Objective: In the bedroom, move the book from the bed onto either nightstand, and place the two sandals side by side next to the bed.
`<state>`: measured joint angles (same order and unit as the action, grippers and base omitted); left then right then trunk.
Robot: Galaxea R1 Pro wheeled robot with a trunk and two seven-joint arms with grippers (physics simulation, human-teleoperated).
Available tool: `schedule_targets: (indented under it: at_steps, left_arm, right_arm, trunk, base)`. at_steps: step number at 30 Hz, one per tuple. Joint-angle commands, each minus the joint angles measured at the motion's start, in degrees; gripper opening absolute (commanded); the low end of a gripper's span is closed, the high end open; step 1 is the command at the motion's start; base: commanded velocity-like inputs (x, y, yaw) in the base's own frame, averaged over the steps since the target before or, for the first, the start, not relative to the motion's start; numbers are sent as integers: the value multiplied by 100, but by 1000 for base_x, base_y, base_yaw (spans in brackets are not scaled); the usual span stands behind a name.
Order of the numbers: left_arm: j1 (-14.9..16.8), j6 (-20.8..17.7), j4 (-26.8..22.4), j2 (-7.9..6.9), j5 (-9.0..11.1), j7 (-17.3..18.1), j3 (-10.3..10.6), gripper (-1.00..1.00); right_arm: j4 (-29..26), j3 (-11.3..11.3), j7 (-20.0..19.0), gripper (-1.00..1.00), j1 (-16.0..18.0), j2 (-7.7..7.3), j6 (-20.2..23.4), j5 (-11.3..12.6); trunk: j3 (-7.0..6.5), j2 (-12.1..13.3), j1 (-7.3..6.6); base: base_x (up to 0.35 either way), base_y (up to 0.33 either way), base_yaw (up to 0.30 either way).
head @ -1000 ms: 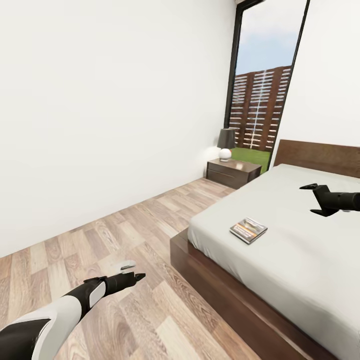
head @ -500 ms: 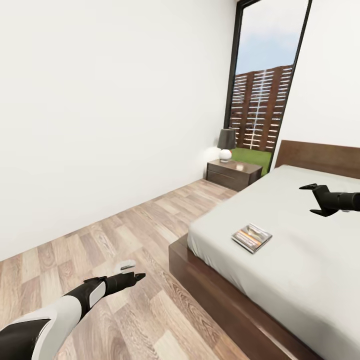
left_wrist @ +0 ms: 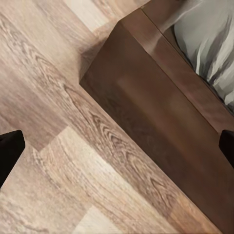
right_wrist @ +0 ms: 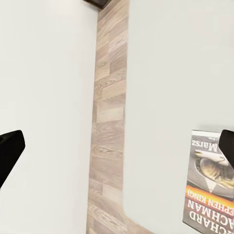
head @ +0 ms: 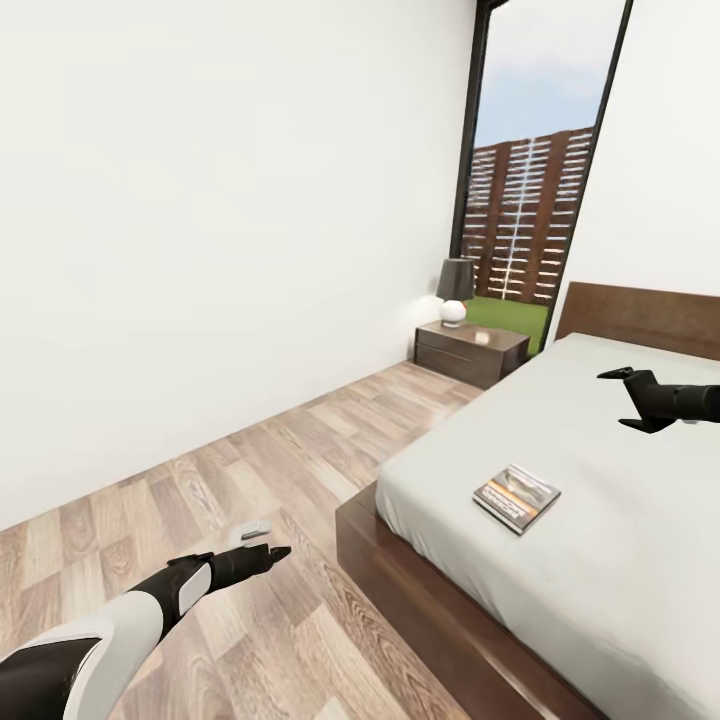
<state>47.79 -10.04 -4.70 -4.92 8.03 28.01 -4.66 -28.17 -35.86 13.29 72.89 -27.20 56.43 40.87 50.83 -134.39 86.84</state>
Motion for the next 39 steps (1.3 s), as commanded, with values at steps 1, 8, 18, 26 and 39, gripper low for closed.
schedule_targets:
  at_steps: [1,8,18,26,39]
  left_arm:
    - [2,-60,-4,0,29,20,-44,100]
    - [2,-60,-4,0,29,20,-44,100]
    - [2,-69,-4,0,32,14,-44,100]
    - [2,-78,-4,-6,32,18,-45,100]
    - [2,-87,-4,-17,32,58,-47,100]
  right_arm:
    - [-4,-20,60,100,6,8,16,57]
    - [-8,-25,60,100,6,37,22,60]
    - [-5,25,61,100,6,125,44,42]
    - [255,29,59,100,6,233,51,34]
    - [1337,0,-706,100,6,266,8,12]
  trunk:
    - [6,-2,0]
    - [6,-2,0]
    - [6,-2,0]
    - [6,-2,0]
    - [6,-2,0]
  base:
    - [56,0,0]
    - [25,0,0]
    - [2,0,0]
    - [0,0,0]
    - [0,0,0]
